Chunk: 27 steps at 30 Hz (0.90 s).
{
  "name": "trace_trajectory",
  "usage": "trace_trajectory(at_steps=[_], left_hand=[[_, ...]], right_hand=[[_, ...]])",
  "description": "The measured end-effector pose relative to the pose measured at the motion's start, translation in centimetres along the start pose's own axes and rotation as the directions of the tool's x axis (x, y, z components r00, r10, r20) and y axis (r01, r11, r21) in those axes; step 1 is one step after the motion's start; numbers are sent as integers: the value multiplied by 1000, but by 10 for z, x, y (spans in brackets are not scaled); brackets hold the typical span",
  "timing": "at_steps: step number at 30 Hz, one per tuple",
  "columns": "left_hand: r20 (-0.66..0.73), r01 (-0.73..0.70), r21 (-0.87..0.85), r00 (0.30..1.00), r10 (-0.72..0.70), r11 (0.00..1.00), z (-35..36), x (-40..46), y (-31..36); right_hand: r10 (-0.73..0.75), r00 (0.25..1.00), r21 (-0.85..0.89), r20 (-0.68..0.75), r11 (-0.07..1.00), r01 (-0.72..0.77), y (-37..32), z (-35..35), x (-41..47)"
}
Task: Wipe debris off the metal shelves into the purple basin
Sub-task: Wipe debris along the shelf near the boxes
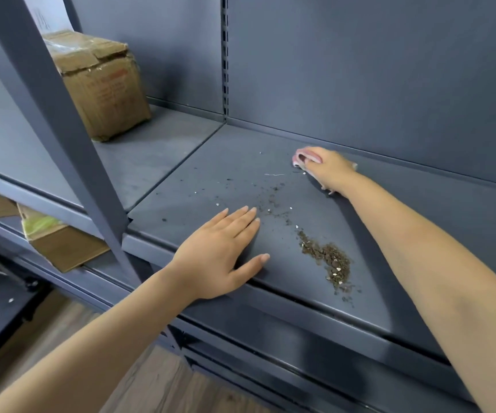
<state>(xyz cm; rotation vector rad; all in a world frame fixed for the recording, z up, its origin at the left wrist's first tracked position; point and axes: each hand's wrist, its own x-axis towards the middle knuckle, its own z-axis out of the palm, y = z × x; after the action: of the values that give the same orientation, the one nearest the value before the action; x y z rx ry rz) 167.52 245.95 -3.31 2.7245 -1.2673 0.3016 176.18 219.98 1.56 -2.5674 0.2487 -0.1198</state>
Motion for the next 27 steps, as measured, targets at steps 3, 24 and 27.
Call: trace_trajectory(at_steps=[3, 24, 27], left_hand=[[-3, 3, 0, 1000, -3, 1000, 0, 0, 0], [-41, 93, 113, 995, -89, 989, -7, -15, -20], [-98, 167, 41, 982, -162, 985, -5, -22, -41]], right_hand=[[-160, 979, 54, 129, 987, 154, -23, 16, -18], [-134, 991, -2, -9, 991, 134, 23, -16, -57], [-14, 999, 20, -41, 1000, 15, 39, -24, -42]])
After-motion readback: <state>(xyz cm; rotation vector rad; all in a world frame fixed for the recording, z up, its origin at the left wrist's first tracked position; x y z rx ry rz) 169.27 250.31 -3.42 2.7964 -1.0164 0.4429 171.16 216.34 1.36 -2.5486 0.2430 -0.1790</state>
